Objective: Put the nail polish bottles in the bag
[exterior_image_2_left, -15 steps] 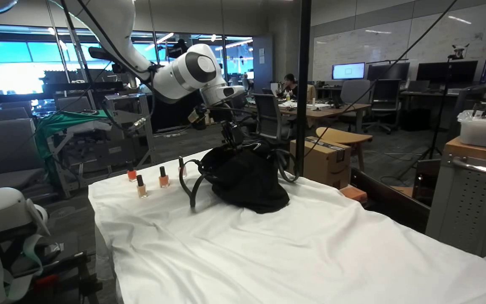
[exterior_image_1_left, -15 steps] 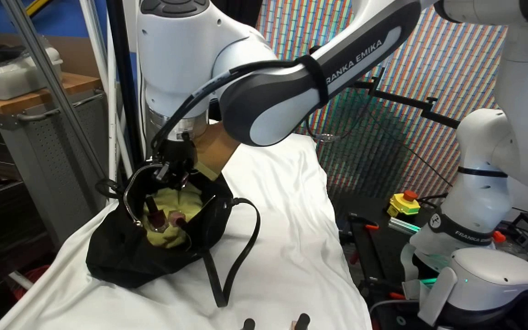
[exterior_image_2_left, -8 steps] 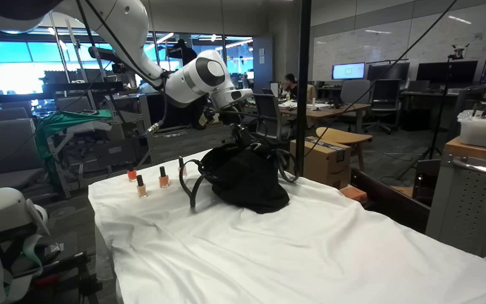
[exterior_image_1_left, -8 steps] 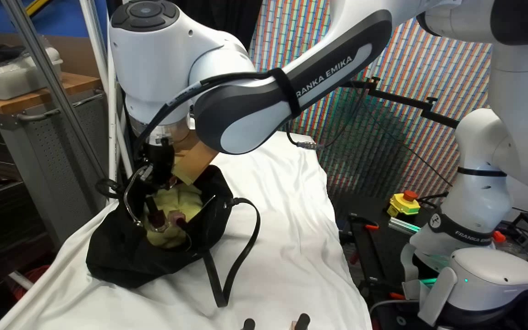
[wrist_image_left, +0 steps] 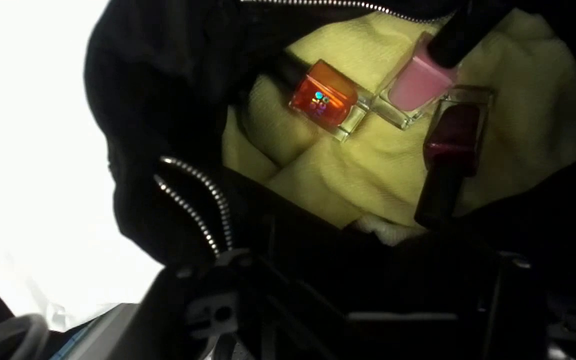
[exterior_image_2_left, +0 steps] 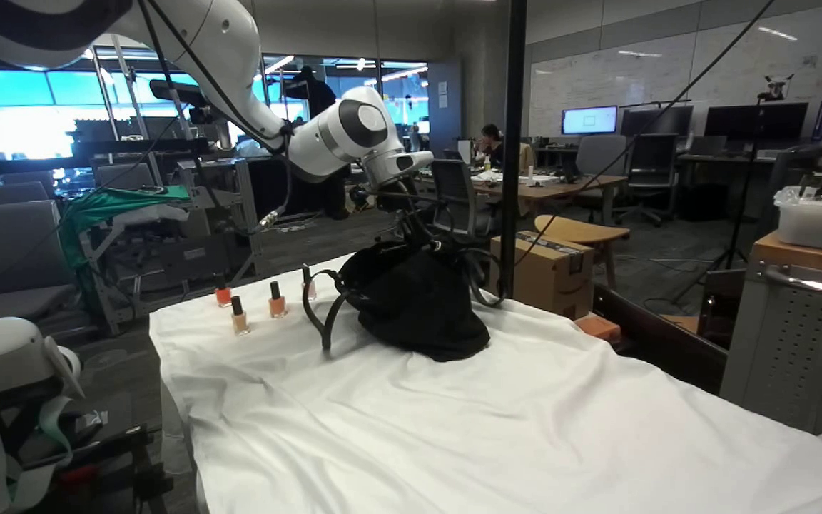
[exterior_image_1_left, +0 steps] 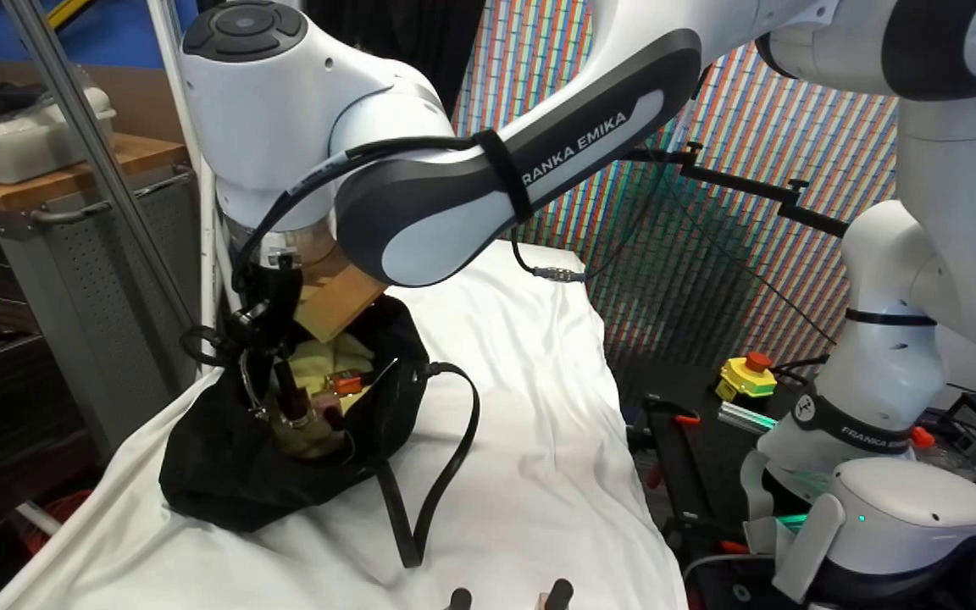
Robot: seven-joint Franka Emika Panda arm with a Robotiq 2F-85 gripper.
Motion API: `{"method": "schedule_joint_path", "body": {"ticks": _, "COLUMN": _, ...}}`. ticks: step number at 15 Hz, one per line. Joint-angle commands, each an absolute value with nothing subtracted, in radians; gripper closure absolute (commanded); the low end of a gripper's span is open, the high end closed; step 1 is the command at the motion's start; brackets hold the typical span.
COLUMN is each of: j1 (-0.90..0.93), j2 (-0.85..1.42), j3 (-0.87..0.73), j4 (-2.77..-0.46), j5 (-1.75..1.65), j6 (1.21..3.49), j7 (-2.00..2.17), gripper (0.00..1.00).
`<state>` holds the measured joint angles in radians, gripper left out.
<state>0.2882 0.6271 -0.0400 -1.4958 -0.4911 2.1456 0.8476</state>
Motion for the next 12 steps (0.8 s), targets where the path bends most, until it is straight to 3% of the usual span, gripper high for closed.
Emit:
{"method": "schedule_joint_path", "body": {"ticks": 1, "j1": 0.307, "j2": 0.617, "j3": -0.058, "j4": -1.48, "j5": -0.464, "j6": 2.099, "j7": 0.852, "gripper": 0.0}}
{"method": "schedule_joint_path", "body": {"ticks": 12, "j1": 0.318, "j2": 0.41, "j3": 0.036, "j4": -1.757, "j5": -0.361, "j6": 2.052, "j7": 0.789, "gripper": 0.0}}
